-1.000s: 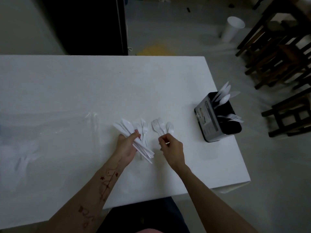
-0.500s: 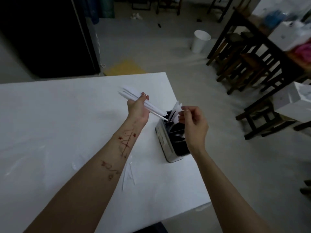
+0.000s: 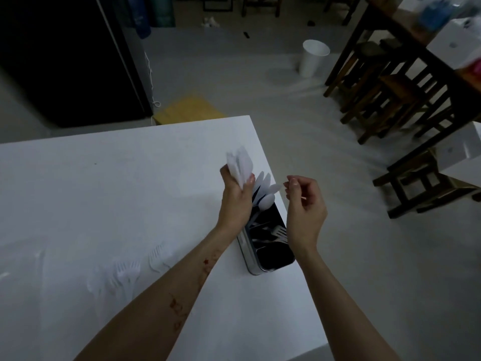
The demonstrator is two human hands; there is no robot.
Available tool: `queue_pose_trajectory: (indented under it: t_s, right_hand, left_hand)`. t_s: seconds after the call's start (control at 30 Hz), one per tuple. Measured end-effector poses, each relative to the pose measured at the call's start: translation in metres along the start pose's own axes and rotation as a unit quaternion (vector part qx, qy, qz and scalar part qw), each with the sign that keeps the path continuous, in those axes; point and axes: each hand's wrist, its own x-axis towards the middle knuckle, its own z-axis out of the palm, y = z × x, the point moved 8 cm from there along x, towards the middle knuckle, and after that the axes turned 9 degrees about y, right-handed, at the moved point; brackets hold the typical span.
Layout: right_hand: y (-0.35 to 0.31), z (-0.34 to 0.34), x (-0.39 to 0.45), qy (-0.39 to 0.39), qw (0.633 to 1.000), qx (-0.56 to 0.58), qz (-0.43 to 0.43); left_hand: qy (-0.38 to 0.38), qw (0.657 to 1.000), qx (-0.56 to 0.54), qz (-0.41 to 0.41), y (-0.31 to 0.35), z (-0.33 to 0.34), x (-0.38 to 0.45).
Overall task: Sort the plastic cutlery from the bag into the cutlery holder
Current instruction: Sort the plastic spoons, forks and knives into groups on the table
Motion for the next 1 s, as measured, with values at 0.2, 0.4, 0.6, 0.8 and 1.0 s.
queue_pose_trajectory:
  t_s: [0.2,0.4,0.6,0.8,1.0]
  right_hand:
    - [-0.005,0.030,-0.002,-0.120,0.990,-0.018,-0.070]
    - [-0.009,0.045,-0.005,-0.181,0.979,0.016,-0.088]
    - [0.003,0.062,-0.007,-0.241,0.948,-0.136,-0.155]
    - [0.014,0.073,-0.009,-0.273,0.907,-0.256,-0.195]
    - [-0.030,0.066,-0.034,-0.164,0.929,-0.171,-0.282]
  left_hand:
    - [-0.147,0.986,0.048,0.058,-0.009,0.021,-0.012]
    - [-0.162,0.953,0.217,0.133,-0.014,0.021,-0.014]
    - [-0.136,0.948,0.240,0.160,-0.017,0.020,-0.019]
    - [-0.201,0.955,0.205,0.072,-0.039,0.007,-0.030]
    - [-0.140,0.963,0.222,0.069,-0.049,-0.040,-0.044]
